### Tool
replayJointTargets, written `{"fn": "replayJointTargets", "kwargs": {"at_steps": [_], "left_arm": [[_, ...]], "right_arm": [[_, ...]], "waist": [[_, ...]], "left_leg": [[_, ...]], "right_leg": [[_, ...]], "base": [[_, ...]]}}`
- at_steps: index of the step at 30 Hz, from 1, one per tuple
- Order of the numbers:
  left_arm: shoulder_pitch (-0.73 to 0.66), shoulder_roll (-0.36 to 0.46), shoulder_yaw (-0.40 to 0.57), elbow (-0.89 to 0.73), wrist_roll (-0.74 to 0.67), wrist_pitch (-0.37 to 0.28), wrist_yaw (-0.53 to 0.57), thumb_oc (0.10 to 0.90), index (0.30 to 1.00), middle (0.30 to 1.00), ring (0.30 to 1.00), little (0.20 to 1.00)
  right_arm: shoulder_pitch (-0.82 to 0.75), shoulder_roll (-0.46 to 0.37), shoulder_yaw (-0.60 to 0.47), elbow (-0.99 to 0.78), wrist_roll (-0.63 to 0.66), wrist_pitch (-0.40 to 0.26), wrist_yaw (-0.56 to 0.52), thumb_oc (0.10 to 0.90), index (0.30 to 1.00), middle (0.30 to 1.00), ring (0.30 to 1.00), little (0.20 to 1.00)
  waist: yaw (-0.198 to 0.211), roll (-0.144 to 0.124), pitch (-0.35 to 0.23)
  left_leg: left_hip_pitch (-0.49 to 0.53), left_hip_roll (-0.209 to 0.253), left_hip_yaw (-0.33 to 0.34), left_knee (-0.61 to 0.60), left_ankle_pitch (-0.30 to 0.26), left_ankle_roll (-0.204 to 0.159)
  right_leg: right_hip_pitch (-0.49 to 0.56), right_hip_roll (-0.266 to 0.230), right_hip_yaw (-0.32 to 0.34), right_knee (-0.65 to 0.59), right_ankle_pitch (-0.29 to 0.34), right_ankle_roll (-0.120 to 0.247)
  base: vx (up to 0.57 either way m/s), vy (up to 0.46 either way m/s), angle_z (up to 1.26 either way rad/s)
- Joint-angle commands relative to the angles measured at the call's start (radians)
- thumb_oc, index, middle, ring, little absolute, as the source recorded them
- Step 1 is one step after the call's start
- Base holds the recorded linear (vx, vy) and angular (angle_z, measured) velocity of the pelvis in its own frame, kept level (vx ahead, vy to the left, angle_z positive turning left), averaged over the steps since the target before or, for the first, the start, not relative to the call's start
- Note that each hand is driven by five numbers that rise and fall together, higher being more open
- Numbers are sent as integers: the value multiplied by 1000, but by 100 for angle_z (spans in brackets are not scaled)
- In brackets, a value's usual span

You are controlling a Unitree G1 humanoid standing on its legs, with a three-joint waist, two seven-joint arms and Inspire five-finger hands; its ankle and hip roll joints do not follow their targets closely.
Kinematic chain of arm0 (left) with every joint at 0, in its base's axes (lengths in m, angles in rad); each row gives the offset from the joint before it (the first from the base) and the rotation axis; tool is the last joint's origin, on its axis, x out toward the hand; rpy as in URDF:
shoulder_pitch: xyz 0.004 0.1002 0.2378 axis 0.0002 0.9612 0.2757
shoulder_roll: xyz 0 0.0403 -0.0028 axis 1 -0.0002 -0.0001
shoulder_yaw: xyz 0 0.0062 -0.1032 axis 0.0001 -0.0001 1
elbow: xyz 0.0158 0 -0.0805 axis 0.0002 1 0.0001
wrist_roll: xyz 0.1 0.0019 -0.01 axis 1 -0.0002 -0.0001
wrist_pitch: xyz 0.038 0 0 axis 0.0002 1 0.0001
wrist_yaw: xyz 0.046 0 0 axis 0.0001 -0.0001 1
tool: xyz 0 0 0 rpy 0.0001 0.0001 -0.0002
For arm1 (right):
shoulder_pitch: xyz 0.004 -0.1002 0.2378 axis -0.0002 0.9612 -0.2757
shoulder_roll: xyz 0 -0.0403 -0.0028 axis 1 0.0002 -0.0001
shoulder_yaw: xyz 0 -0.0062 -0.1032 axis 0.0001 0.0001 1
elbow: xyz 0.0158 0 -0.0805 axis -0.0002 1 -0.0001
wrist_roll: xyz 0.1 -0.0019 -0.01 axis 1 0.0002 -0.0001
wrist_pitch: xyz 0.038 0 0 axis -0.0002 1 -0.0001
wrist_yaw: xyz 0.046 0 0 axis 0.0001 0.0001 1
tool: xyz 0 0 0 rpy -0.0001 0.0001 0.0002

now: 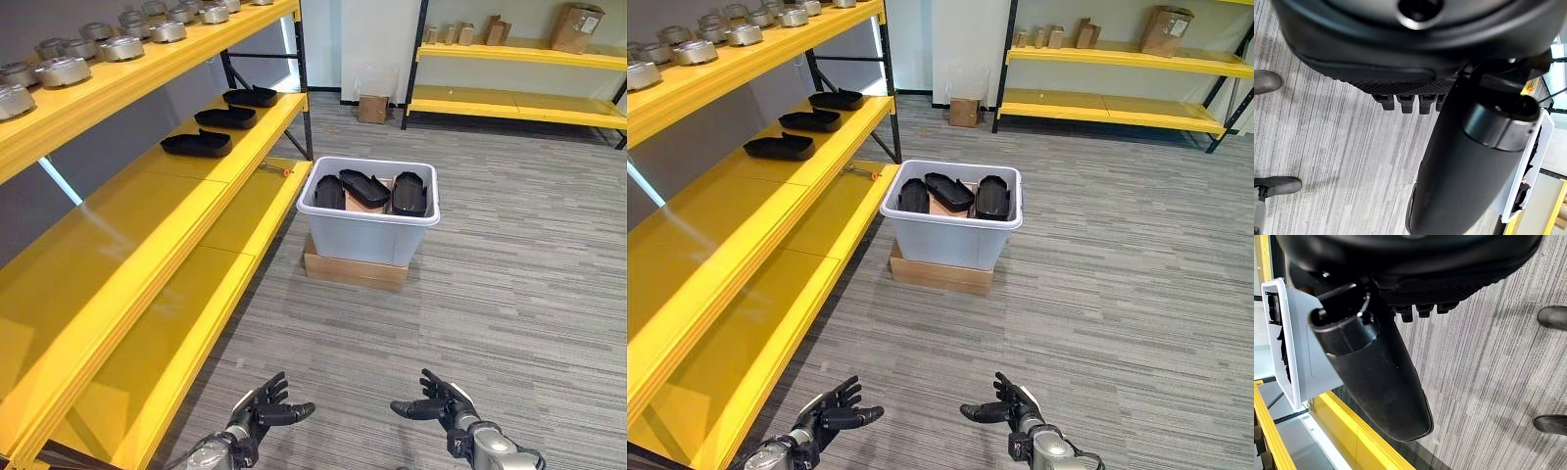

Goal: Move parts from the plastic box to the shelf.

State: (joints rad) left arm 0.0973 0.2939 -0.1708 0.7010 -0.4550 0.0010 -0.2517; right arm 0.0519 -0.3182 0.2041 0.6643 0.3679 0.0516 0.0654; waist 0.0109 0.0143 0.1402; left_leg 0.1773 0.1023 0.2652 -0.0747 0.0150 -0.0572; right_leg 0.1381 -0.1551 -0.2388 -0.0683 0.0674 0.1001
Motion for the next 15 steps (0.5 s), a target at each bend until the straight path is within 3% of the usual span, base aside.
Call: {"fn": "replayJointTargets", "kwargs": {"at_steps": [1,15], "left_arm": [[-82,37,8,-33,33,-57,-26,900,1000,1000,1000,1000],[-82,25,15,-24,13,-47,6,900,1000,1000,1000,1000]], "right_arm": [[-76,-21,-5,-66,-25,-61,-3,900,1000,1000,1000,1000],[-74,-20,-7,-99,-24,-47,-33,900,1000,1000,1000,1000]], "waist": [[26,-27,-11],[24,-30,-10]], "left_leg": [[-52,33,46,113,-83,12],[-54,29,45,123,-86,15]], "right_leg": [[-9,-76,-31,96,-94,43],[-9,-70,-27,109,-105,40]], "base": [[0,0,0],[5,15,1]]}}
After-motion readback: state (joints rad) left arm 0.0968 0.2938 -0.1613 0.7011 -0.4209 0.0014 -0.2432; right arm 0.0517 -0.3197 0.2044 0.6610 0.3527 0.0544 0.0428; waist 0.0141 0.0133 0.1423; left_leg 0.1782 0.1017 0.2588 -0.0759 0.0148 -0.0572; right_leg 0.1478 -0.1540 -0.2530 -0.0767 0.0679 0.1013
